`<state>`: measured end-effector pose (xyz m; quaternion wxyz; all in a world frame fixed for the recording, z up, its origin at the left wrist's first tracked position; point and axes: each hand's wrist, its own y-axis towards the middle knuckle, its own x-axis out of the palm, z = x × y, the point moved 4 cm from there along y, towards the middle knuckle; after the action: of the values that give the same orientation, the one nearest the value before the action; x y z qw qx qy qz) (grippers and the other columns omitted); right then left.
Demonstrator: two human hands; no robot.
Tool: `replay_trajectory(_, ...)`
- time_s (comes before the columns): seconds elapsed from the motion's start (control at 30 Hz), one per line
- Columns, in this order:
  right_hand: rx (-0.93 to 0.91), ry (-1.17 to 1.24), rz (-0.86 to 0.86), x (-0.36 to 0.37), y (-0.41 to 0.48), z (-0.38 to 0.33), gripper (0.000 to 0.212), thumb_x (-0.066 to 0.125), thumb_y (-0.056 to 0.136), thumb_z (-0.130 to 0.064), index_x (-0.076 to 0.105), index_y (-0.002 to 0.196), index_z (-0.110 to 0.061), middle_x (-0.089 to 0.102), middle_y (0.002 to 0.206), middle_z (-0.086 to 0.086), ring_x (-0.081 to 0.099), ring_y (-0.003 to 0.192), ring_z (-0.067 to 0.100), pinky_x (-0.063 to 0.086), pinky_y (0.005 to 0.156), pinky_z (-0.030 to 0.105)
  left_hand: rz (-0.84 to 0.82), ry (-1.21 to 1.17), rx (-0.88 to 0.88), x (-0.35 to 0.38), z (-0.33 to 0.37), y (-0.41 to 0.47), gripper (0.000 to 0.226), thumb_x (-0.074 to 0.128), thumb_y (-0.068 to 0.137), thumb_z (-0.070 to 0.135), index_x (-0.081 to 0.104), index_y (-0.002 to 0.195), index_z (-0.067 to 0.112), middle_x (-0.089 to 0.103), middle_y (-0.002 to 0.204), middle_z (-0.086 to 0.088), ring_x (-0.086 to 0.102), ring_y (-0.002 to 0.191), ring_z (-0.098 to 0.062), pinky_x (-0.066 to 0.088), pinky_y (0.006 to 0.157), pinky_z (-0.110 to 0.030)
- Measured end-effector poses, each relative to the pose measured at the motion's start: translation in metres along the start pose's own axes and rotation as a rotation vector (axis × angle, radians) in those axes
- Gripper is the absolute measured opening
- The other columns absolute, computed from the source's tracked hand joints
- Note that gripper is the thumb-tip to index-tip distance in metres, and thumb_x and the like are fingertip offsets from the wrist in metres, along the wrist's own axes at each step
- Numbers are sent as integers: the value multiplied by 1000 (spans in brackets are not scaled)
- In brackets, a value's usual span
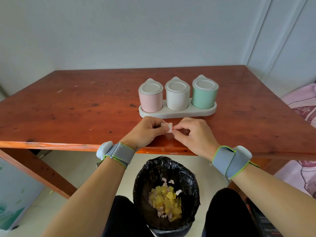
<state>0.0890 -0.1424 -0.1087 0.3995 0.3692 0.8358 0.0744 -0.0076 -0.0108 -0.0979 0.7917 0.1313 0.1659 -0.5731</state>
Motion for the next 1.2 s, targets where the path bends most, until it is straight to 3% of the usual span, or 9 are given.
replay_trajectory(0.17, 6, -27, -10, -1, -1, -1, 12, 69, 75, -33, 76, 80, -25, 63, 73, -17, 57, 63, 7, 53, 66, 42, -8, 17, -3, -1, -2, 1, 17, 62, 90, 20, 73, 93, 7, 70, 93, -25, 54, 78, -22, 46, 80, -41)
replay_trajectory(0.33, 20, -8, -11, -1, -1, -1, 14, 66, 74, -32, 77, 81, -26, 67, 74, -12, 60, 65, 11, 53, 66, 43, 2, 17, -9, -1, -2, 1, 16, 63, 89, 21, 73, 92, 10, 69, 94, -28, 52, 77, -20, 43, 78, -35)
replay_trajectory(0.43, 40, 20, -13, -2, 0, -1, 15, 66, 73, -34, 77, 79, -27, 65, 72, -16, 59, 63, 7, 53, 67, 42, 2, 7, -6, -1, -1, 1, 13, 62, 90, 20, 73, 90, 13, 68, 85, -19, 52, 76, -20, 42, 76, -35)
replay_trajectory(0.53, 59, 40, -19, -2, 1, 0, 20, 63, 72, -40, 77, 77, -27, 64, 68, -18, 58, 62, 5, 53, 67, 41, -8, -4, 13, 0, -3, 2, 15, 63, 89, 22, 73, 91, 12, 66, 93, -33, 52, 77, -22, 43, 77, -38)
replay_trajectory(0.73, 86, 68, -19, -3, 2, 1, 15, 65, 72, -36, 75, 74, -25, 63, 62, -20, 56, 57, 4, 50, 63, 36, -8, -33, 29, 0, -5, 3, 20, 63, 85, 29, 72, 93, 12, 61, 98, -38, 50, 76, -24, 41, 75, -41)
replay_trajectory(0.83, 121, 110, -12, -5, 1, 2, 3, 72, 75, -23, 74, 73, -22, 61, 54, -18, 53, 51, 4, 47, 59, 28, -2, -46, 32, -1, -7, 5, 19, 63, 84, 30, 72, 93, 15, 61, 98, -37, 50, 77, -25, 42, 76, -41)
replay_trajectory(0.97, 153, 131, -21, -7, 2, 0, 6, 72, 76, -18, 73, 70, -20, 60, 54, -10, 48, 49, 4, 41, 58, 19, 16, -56, 25, -1, -7, 4, 12, 63, 89, 20, 72, 95, 15, 67, 95, -30, 53, 78, -25, 44, 77, -40)
replay_trajectory(1.2, 176, 180, -7, -11, 3, -3, 6, 69, 78, -8, 72, 73, -10, 56, 56, -10, 44, 47, 3, 36, 52, 9, 228, -187, 11, -3, -8, 4, 12, 64, 84, 3, 70, 81, 13, 62, 80, -13, 53, 76, -20, 44, 74, -26)
